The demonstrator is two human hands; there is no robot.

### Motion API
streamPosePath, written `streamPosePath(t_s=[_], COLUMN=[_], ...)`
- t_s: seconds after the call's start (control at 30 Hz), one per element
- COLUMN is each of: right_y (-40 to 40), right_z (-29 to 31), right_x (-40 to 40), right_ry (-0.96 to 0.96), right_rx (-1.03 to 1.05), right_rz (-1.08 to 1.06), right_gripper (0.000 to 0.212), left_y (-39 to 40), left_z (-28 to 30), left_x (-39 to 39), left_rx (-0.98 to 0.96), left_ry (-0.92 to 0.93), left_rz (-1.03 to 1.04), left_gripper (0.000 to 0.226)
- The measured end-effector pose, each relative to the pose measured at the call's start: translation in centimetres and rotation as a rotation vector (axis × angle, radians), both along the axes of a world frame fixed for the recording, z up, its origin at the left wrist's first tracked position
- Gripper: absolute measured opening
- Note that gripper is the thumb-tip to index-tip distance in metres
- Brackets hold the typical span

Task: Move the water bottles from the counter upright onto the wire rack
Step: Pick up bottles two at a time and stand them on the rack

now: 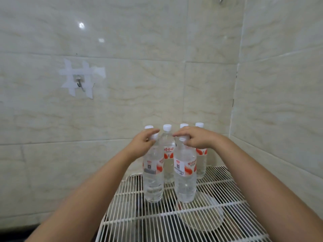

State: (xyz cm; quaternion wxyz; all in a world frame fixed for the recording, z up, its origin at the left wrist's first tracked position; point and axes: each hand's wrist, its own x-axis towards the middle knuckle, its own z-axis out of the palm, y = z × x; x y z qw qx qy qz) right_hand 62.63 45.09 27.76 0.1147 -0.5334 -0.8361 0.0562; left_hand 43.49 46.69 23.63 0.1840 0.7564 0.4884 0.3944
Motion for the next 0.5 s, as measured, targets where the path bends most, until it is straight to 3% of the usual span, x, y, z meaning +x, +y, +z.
streamPosePath(t_s=[0.13,0.2,0.33,0.5], right_y=[-0.7,-0.9,-1.0,-1.2], right_z=[0.5,0.1,-0.7,-0.8], right_x=[-0.9,-1.6,-2.5,-1.7], right_ry=[-0.284,-0.363,-0.314,-0.164], right_rx=[0.201,0.315,0.399,0.242], right_rz=[-0.162,-0.267,-0.375,-0.342], right_gripper=[0.031,0.033,0.047,0.044], left_y=[-0.3,-0.9,-1.5,-1.5], left_z=[0.5,0.4,0.2,-0.2], left_x=[-0.2,0.0,0.8,0.7], left_rx=[0.098,0.089,0.077,0.046], left_ry=[0.141,0.144,0.134,0.125], left_rz=[0.215,0.348,0.465,0.389], left_gripper=[0.042,0.046,0.05,0.051])
